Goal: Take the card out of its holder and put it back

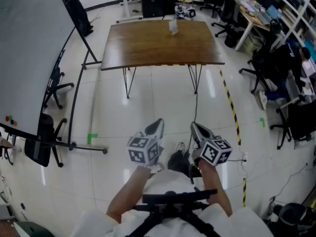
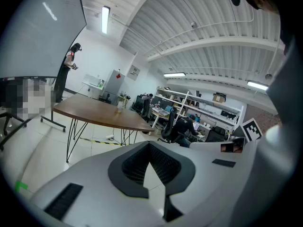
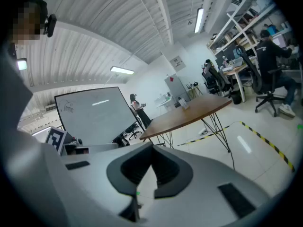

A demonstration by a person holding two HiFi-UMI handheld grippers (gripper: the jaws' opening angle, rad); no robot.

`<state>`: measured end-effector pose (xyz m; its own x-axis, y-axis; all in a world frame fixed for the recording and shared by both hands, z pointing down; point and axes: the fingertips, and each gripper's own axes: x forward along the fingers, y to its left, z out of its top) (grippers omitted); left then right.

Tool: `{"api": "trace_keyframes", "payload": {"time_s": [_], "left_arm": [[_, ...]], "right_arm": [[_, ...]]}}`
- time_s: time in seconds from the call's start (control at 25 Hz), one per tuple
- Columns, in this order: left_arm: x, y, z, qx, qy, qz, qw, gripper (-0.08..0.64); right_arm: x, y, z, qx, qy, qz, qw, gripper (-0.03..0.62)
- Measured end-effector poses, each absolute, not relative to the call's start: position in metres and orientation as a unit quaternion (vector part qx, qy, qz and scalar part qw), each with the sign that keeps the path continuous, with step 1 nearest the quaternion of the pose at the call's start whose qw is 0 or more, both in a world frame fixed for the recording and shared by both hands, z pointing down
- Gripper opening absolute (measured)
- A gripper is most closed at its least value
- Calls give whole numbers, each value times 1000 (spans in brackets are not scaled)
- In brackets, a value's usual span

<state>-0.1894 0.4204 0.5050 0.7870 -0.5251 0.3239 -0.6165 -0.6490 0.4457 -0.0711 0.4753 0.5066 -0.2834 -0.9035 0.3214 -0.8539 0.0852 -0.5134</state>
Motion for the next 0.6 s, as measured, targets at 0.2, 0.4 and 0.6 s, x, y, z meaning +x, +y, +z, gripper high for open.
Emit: {"api": "trace_keyframes", "payload": {"time_s": [0.2, 0.4, 0.6], "left_arm": [[-179, 411, 507, 904, -316, 83, 274, -9], [-164, 393, 506, 904, -323, 84, 268, -9], [-142, 370, 504, 903, -329, 84, 263, -9]], "right_arm": [[-61, 465, 510, -596, 737, -317, 38, -5], [-44, 445, 510, -591, 741, -317, 40, -5], [-23, 419, 507, -584, 748, -311, 42, -5]]}}
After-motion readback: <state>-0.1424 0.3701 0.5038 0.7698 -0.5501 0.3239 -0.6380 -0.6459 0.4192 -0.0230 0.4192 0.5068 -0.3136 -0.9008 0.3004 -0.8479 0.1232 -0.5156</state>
